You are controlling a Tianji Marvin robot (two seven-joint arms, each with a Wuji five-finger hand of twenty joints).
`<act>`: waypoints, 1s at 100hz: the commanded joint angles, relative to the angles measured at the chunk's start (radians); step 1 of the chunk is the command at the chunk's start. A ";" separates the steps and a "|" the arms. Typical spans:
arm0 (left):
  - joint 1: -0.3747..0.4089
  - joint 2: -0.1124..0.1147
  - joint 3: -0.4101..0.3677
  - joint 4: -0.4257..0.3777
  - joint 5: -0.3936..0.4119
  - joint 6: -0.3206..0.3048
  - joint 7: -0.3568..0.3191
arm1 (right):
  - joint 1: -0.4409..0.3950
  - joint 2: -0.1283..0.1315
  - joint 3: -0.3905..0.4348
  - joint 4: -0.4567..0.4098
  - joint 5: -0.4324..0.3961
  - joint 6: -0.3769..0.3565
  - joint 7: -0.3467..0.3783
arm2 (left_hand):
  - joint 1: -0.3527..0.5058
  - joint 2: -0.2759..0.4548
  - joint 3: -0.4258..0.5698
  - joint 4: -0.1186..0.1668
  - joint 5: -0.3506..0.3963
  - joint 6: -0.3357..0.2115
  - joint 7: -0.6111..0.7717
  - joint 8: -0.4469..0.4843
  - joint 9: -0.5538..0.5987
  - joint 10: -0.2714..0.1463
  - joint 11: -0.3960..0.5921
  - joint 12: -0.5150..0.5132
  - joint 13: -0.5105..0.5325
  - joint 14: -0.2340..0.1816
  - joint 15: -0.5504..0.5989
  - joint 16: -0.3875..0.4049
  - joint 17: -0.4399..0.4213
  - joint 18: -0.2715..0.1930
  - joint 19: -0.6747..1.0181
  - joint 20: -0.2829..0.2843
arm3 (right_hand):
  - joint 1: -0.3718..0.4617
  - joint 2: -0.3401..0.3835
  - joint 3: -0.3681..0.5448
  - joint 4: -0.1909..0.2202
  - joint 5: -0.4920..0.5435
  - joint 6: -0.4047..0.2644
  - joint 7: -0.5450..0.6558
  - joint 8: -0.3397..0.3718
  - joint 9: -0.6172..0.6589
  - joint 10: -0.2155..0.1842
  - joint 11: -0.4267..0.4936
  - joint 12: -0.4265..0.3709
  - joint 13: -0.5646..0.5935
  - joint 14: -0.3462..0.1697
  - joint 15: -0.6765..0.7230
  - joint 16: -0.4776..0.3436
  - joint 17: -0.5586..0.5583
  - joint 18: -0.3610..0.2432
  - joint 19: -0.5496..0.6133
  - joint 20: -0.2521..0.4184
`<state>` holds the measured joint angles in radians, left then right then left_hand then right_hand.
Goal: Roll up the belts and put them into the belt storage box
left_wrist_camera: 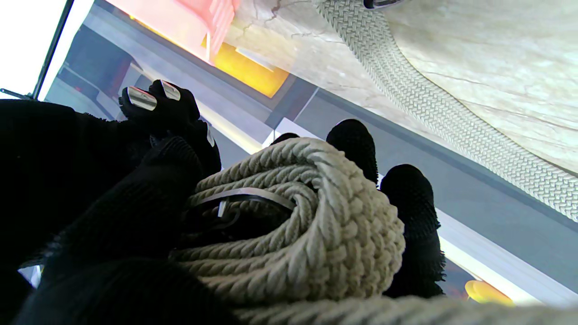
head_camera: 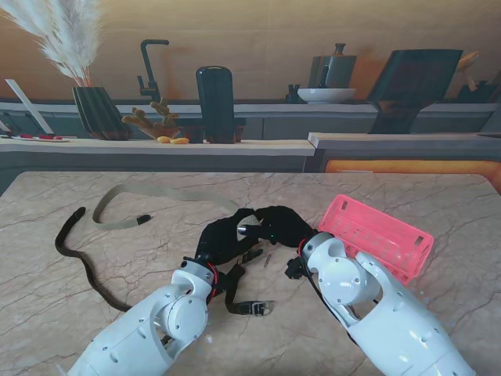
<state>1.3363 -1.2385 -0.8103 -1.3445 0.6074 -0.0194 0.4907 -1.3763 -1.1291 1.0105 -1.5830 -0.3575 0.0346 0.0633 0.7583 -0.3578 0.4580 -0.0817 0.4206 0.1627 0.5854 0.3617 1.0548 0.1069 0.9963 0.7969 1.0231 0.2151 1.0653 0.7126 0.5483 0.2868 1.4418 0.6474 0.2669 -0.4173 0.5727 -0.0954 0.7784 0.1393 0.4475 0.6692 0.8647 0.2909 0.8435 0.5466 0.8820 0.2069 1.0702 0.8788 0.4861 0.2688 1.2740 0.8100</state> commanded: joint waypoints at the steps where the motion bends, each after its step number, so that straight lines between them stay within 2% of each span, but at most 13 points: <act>1: 0.001 -0.003 -0.001 -0.008 0.003 0.003 -0.001 | 0.008 -0.002 -0.016 -0.002 0.004 0.006 0.024 | 0.035 0.042 0.125 0.053 -0.003 0.011 -0.037 -0.010 0.111 -0.100 0.158 0.030 0.036 -0.035 0.075 0.033 0.003 0.020 0.044 0.018 | 0.061 0.029 -0.045 0.030 0.070 -0.057 0.066 0.015 0.040 0.020 0.047 0.015 0.050 -0.001 0.046 0.012 0.021 0.005 0.068 0.025; 8: 0.003 -0.003 -0.002 -0.012 0.002 0.002 -0.001 | 0.015 -0.001 -0.023 0.000 0.012 0.014 0.036 | 0.034 0.043 0.125 0.052 -0.002 0.012 -0.038 -0.010 0.111 -0.099 0.157 0.030 0.037 -0.034 0.074 0.033 0.003 0.020 0.044 0.018 | 0.149 0.046 -0.095 0.039 0.083 -0.068 0.084 0.019 0.058 0.014 0.057 0.015 0.067 -0.005 0.062 0.010 0.032 0.000 0.085 0.021; 16: 0.006 -0.003 -0.005 -0.016 -0.001 0.000 -0.001 | 0.020 -0.002 -0.028 0.001 0.021 0.024 0.040 | 0.032 0.041 0.126 0.051 -0.001 0.012 -0.038 -0.010 0.113 -0.100 0.157 0.029 0.038 -0.036 0.074 0.032 0.003 0.020 0.044 0.018 | 0.357 0.098 -0.216 0.065 0.104 -0.087 0.114 0.015 0.090 0.003 0.070 0.011 0.097 -0.010 0.078 0.003 0.052 -0.006 0.103 0.013; 18: 0.007 -0.003 -0.005 -0.017 -0.002 -0.001 -0.001 | 0.020 -0.002 -0.028 0.001 0.025 0.029 0.042 | 0.032 0.042 0.126 0.051 0.000 0.011 -0.038 -0.010 0.113 -0.101 0.157 0.029 0.039 -0.036 0.074 0.032 0.003 0.020 0.044 0.018 | 0.412 0.101 -0.243 0.069 0.098 -0.092 0.139 -0.027 0.095 0.001 0.073 0.009 0.101 -0.011 0.081 0.000 0.056 -0.007 0.106 0.009; 20: 0.009 -0.003 -0.006 -0.018 -0.004 -0.003 -0.001 | 0.019 -0.002 -0.028 -0.001 0.028 0.035 0.043 | 0.032 0.041 0.126 0.051 0.001 0.010 -0.038 -0.010 0.113 -0.101 0.157 0.029 0.039 -0.037 0.073 0.032 0.003 0.020 0.044 0.018 | 0.478 0.097 -0.243 0.065 0.066 -0.099 0.237 -0.117 0.103 0.000 0.077 0.007 0.109 -0.013 0.084 -0.002 0.061 -0.008 0.110 0.006; 25: 0.012 -0.004 -0.009 -0.022 -0.009 -0.007 -0.001 | 0.015 -0.003 -0.025 -0.009 0.039 0.052 0.044 | 0.029 0.038 0.125 0.050 0.003 0.008 -0.038 -0.010 0.112 -0.102 0.156 0.029 0.040 -0.037 0.072 0.031 0.004 0.019 0.044 0.018 | 0.553 0.100 -0.152 0.047 0.024 -0.115 0.401 -0.242 0.124 -0.005 0.085 0.004 0.129 -0.015 0.093 -0.005 0.075 -0.009 0.119 0.004; 29: 0.016 -0.004 -0.011 -0.026 -0.013 -0.011 -0.002 | 0.011 -0.005 -0.022 -0.015 0.050 0.066 0.042 | 0.025 0.033 0.123 0.048 0.005 0.006 -0.038 -0.010 0.110 -0.106 0.151 0.027 0.037 -0.037 0.068 0.029 0.004 0.019 0.044 0.017 | 0.553 0.089 -0.030 0.016 0.017 -0.123 0.461 -0.272 0.140 -0.007 0.092 0.003 0.145 -0.015 0.100 -0.008 0.085 -0.008 0.124 0.001; 35: 0.021 -0.004 -0.016 -0.030 -0.018 -0.020 -0.001 | 0.003 -0.009 -0.011 -0.025 0.066 0.092 0.036 | -0.002 0.003 0.133 0.041 0.003 -0.004 -0.046 -0.013 0.086 -0.108 0.106 0.009 0.016 -0.018 0.031 0.016 -0.007 0.014 0.019 0.007 | 0.542 0.084 0.056 -0.013 0.022 -0.118 0.484 -0.254 0.151 0.000 0.107 0.008 0.161 -0.013 0.115 -0.005 0.091 -0.007 0.128 -0.001; 47: 0.029 -0.001 -0.028 -0.034 -0.020 -0.048 0.000 | -0.021 -0.011 0.028 -0.043 0.099 0.132 0.038 | -0.075 -0.047 0.112 0.025 -0.040 -0.048 -0.108 -0.044 -0.108 -0.033 -0.155 -0.081 -0.129 0.035 -0.143 -0.018 -0.134 0.023 -0.119 -0.022 | 0.552 0.096 0.070 -0.043 0.017 -0.119 0.497 -0.222 0.144 0.006 0.130 0.024 0.164 -0.024 0.139 0.004 0.091 -0.009 0.129 -0.001; 53: 0.032 0.003 -0.033 -0.038 -0.014 -0.057 -0.004 | -0.036 -0.015 0.051 -0.052 0.129 0.151 0.031 | -0.092 -0.048 0.079 0.023 -0.075 -0.067 -0.130 -0.057 -0.228 -0.004 -0.317 -0.158 -0.236 0.043 -0.252 -0.036 -0.222 0.028 -0.210 -0.039 | 0.556 0.100 0.068 -0.049 0.011 -0.125 0.500 -0.209 0.138 0.008 0.139 0.031 0.160 -0.029 0.148 0.009 0.090 -0.015 0.128 -0.002; 62: 0.037 0.008 -0.040 -0.045 -0.004 -0.065 -0.012 | -0.057 -0.023 0.086 -0.063 0.183 0.175 0.014 | -0.110 -0.044 0.048 0.025 -0.096 -0.088 -0.138 -0.063 -0.340 0.012 -0.450 -0.241 -0.331 0.042 -0.357 -0.067 -0.289 0.036 -0.283 -0.057 | 0.560 0.104 0.066 -0.056 0.005 -0.132 0.505 -0.194 0.129 0.009 0.146 0.039 0.154 -0.034 0.157 0.014 0.085 -0.019 0.127 -0.002; 77: 0.044 0.001 -0.045 -0.043 -0.016 -0.088 0.014 | -0.088 -0.036 0.138 -0.083 0.279 0.211 -0.003 | -0.121 -0.040 0.032 0.026 -0.118 -0.108 -0.133 -0.062 -0.460 0.020 -0.536 -0.301 -0.436 0.034 -0.450 -0.099 -0.338 0.031 -0.333 -0.074 | 0.565 0.110 0.062 -0.064 -0.001 -0.138 0.509 -0.177 0.119 0.008 0.155 0.048 0.144 -0.043 0.166 0.021 0.078 -0.025 0.124 -0.001; 100: 0.045 -0.005 -0.050 -0.030 -0.031 -0.110 0.031 | -0.130 -0.058 0.192 -0.106 0.425 0.206 -0.047 | -0.159 -0.034 -0.003 0.026 -0.141 -0.126 -0.130 -0.056 -0.580 0.022 -0.611 -0.359 -0.559 0.009 -0.575 -0.151 -0.407 0.008 -0.437 -0.121 | 0.570 0.125 0.049 -0.070 -0.015 -0.147 0.513 -0.152 0.106 0.003 0.172 0.067 0.141 -0.065 0.180 0.030 0.080 -0.040 0.126 0.003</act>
<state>1.3762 -1.2353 -0.8605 -1.3793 0.5832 -0.1215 0.5148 -1.4921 -1.1750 1.1933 -1.6741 0.0430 0.2474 0.0228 0.6320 -0.3880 0.4793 -0.0719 0.3234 0.0667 0.4821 0.3122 0.5262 0.1293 0.4197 0.4586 0.5096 0.2504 0.5309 0.5814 0.1703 0.3089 1.0415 0.5471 0.6281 -0.4073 0.4017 -0.2045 0.7247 0.2454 0.7712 0.4566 0.9707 0.2633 0.9563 0.5885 0.9965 0.1861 1.2054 0.8946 0.5729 0.2784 1.3728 0.8109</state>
